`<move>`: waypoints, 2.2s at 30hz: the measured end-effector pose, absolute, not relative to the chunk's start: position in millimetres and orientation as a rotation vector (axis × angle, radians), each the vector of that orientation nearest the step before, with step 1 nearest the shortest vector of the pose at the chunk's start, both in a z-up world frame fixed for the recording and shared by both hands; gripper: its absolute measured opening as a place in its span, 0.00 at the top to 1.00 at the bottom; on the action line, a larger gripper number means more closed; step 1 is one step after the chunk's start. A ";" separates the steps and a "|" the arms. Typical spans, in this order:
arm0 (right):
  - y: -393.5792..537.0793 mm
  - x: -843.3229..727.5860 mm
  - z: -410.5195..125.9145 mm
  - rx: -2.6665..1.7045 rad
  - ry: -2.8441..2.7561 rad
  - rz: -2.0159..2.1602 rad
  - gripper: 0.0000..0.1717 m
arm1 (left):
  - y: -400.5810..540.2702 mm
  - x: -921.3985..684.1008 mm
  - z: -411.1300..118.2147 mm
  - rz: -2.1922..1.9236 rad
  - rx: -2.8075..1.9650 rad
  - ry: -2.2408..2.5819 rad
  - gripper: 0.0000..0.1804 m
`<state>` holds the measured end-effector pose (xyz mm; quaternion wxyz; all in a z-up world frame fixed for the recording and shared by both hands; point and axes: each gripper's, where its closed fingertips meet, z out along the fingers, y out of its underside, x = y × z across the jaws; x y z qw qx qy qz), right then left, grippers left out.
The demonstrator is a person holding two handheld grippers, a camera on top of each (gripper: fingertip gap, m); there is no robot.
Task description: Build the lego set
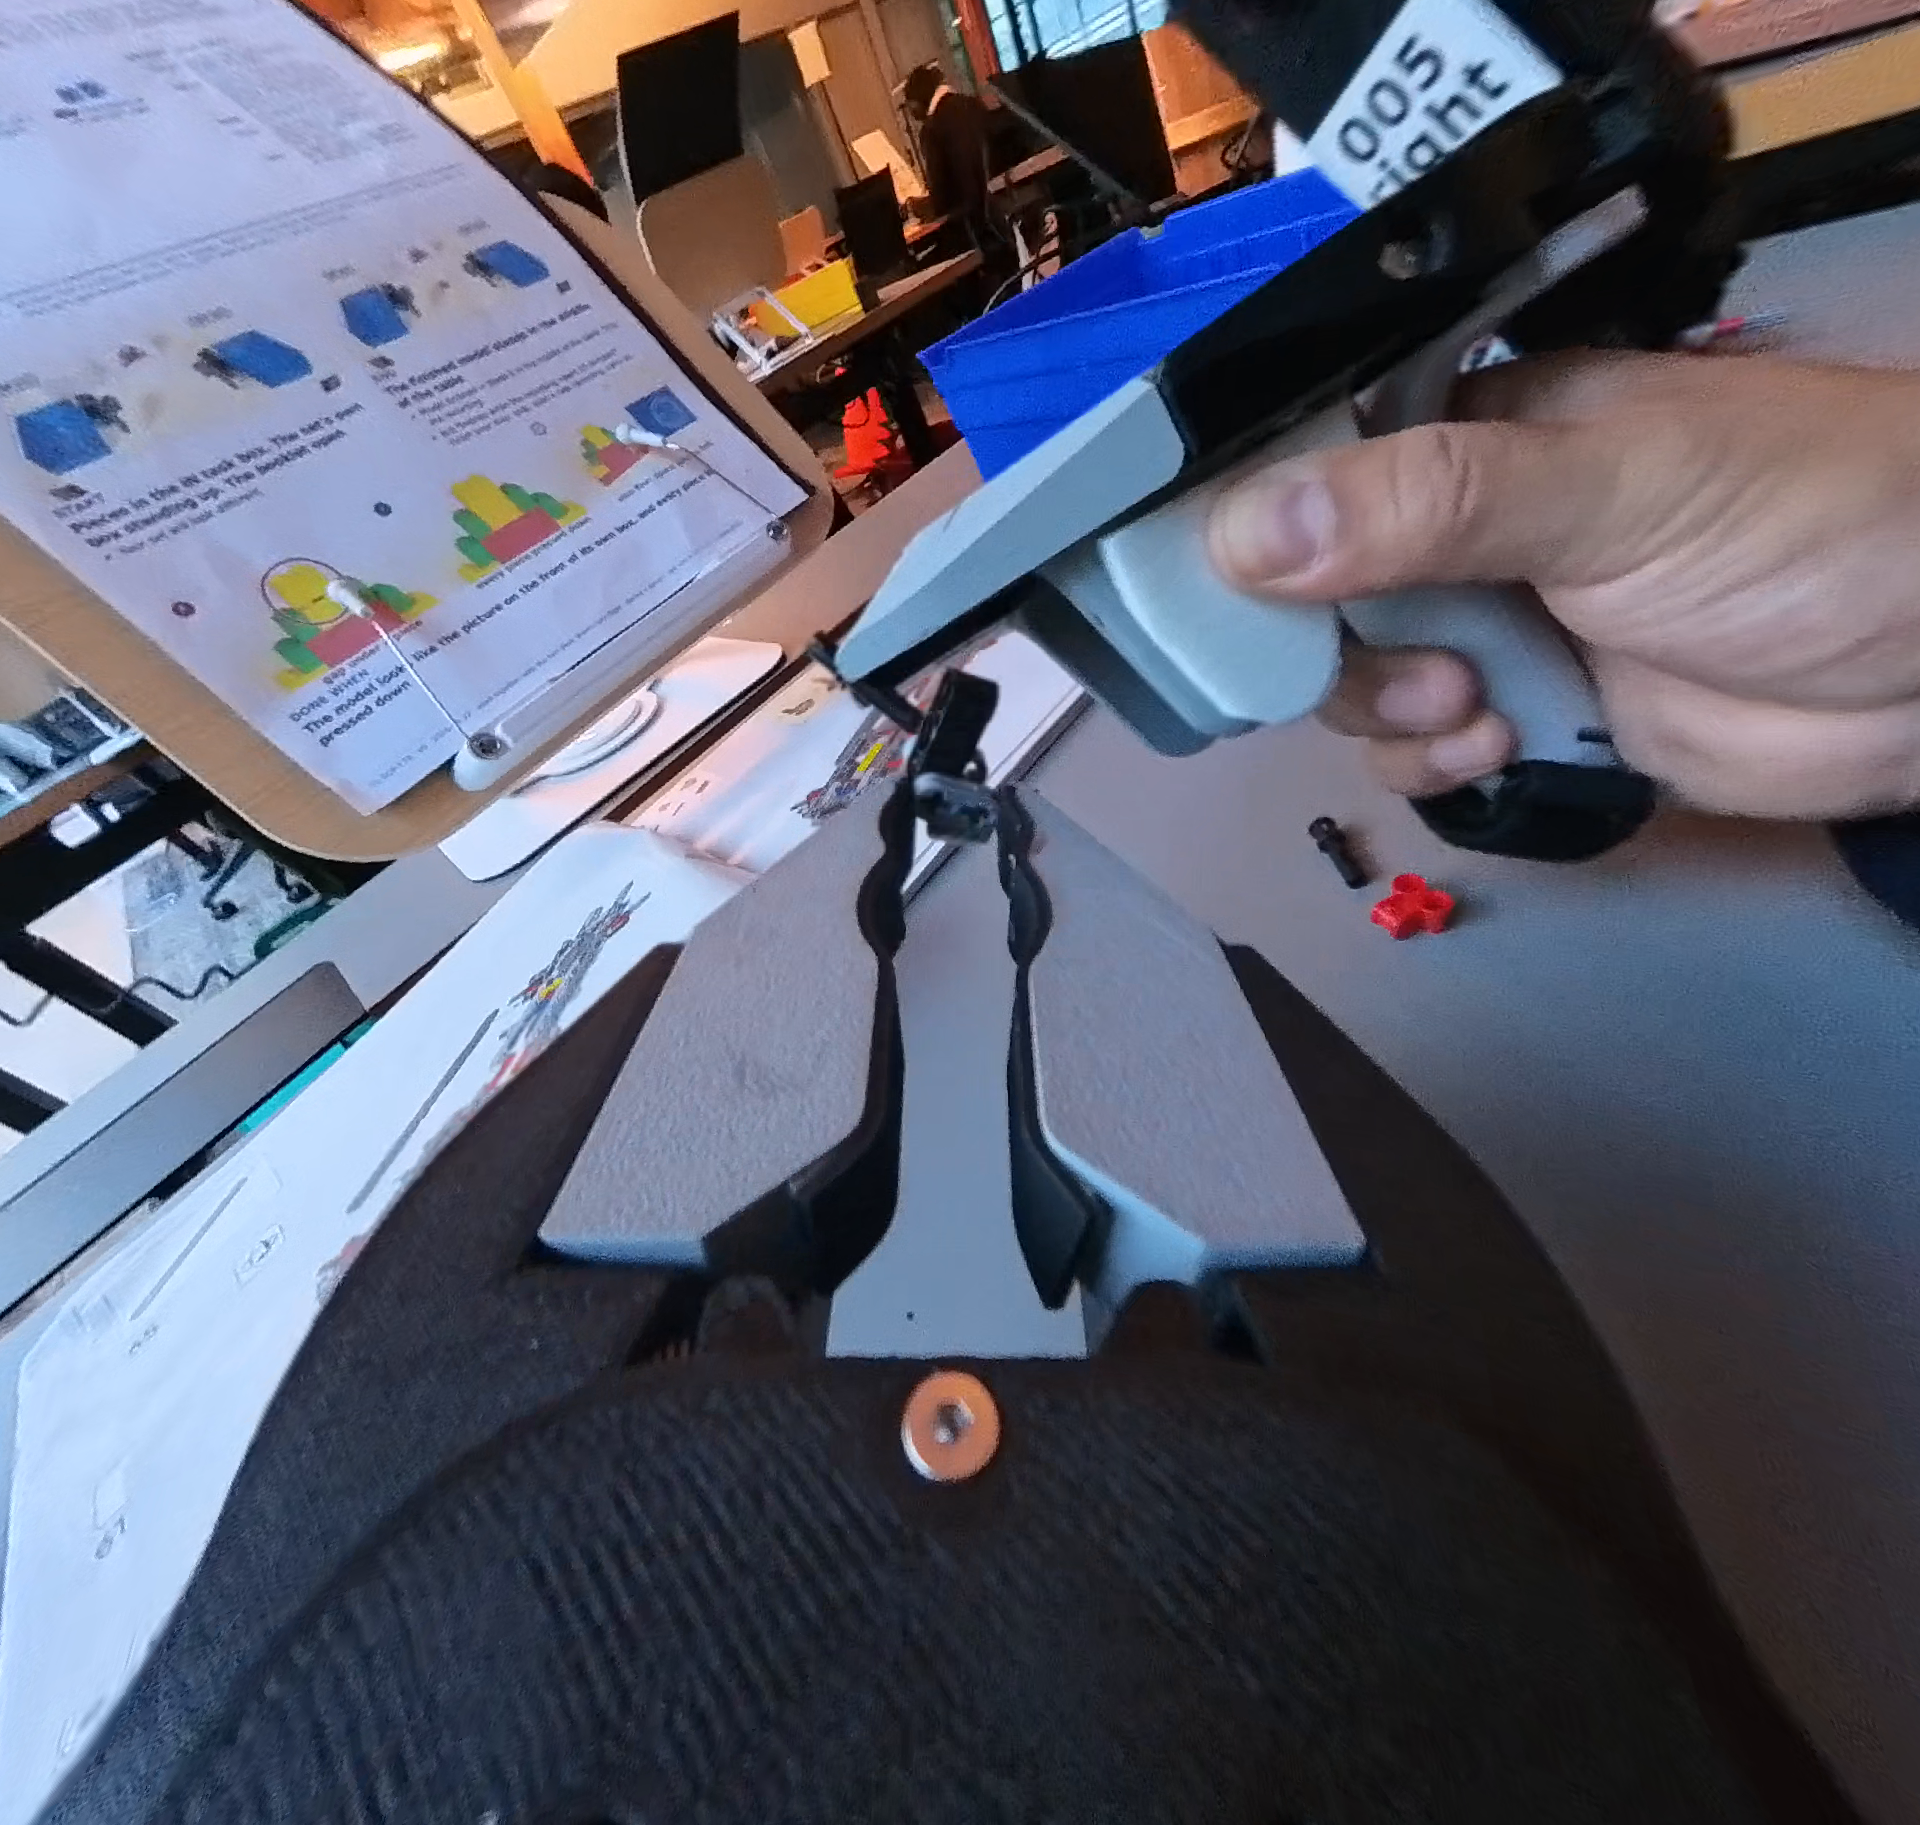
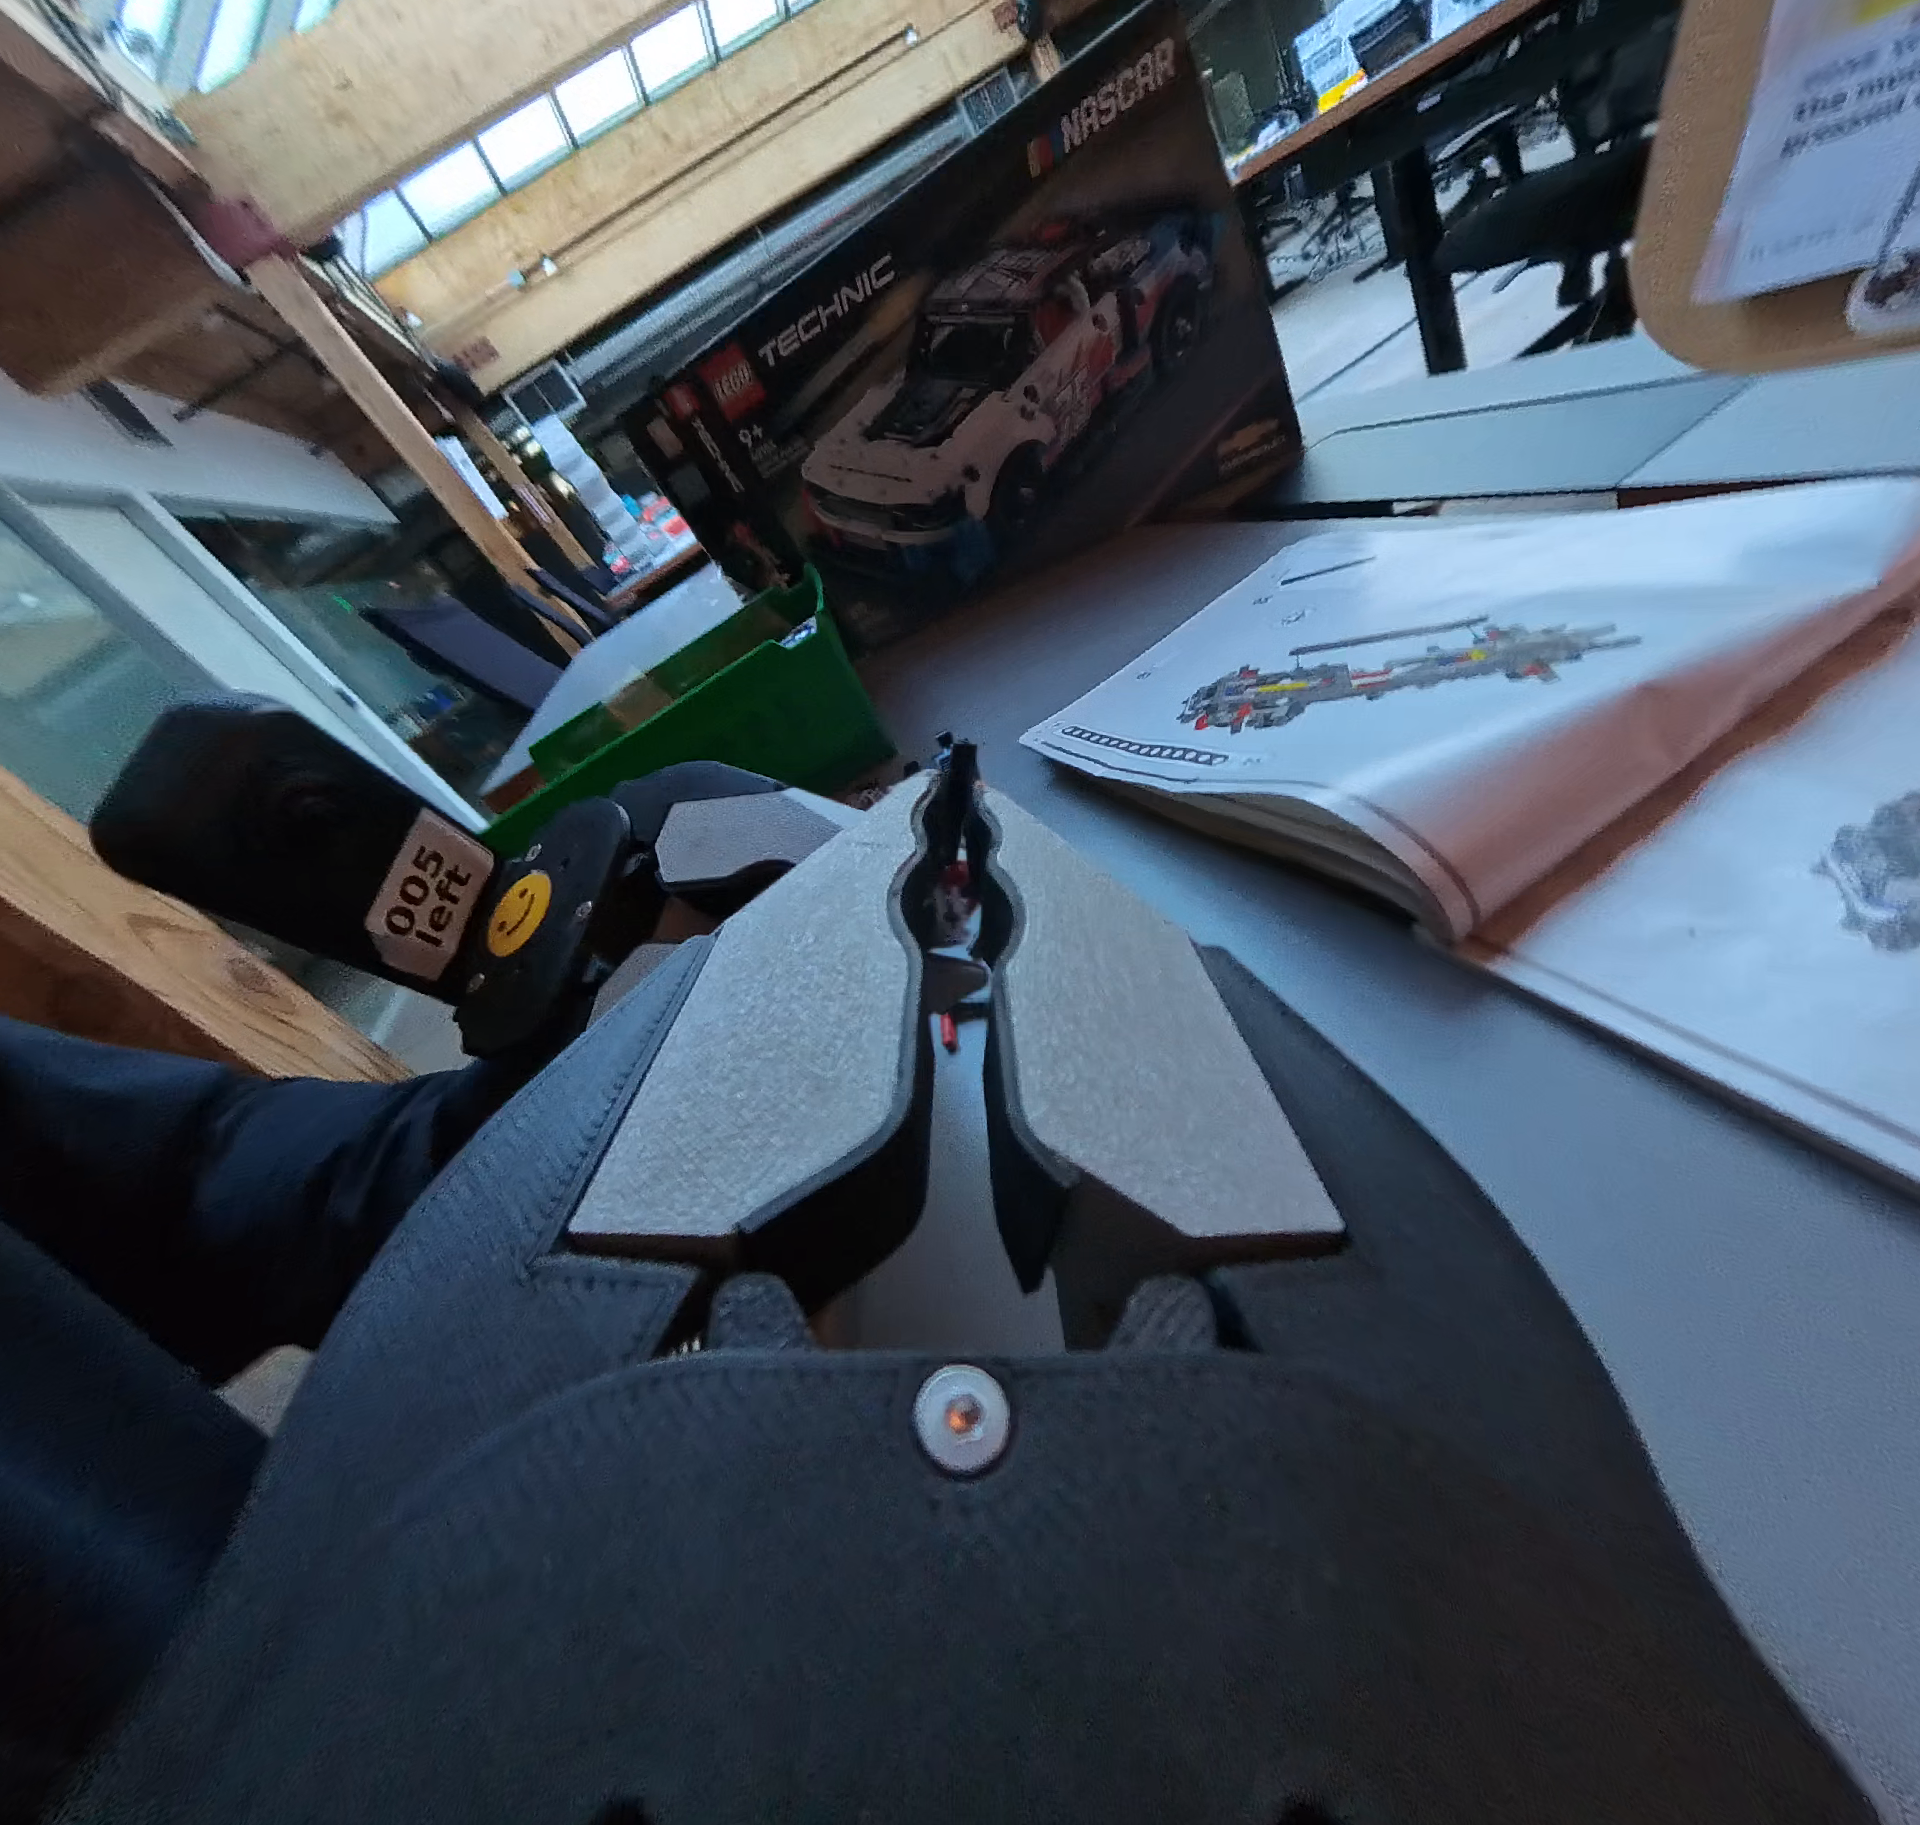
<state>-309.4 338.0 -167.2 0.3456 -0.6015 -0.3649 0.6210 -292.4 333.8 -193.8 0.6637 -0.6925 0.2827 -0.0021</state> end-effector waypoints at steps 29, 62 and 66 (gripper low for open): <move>337.6 -267.2 -234.0 -1.907 -1.262 1.581 1.00 | 306.9 -295.0 -250.1 -0.210 -2.160 0.948 0.85; 300.4 -266.8 -186.5 -1.544 -1.428 1.676 0.88 | 286.0 -274.4 -206.2 0.662 -1.267 1.345 0.92; 287.0 -270.3 -193.7 -1.498 -1.545 1.581 0.87 | 284.2 -267.0 -197.7 0.634 -1.243 1.306 0.92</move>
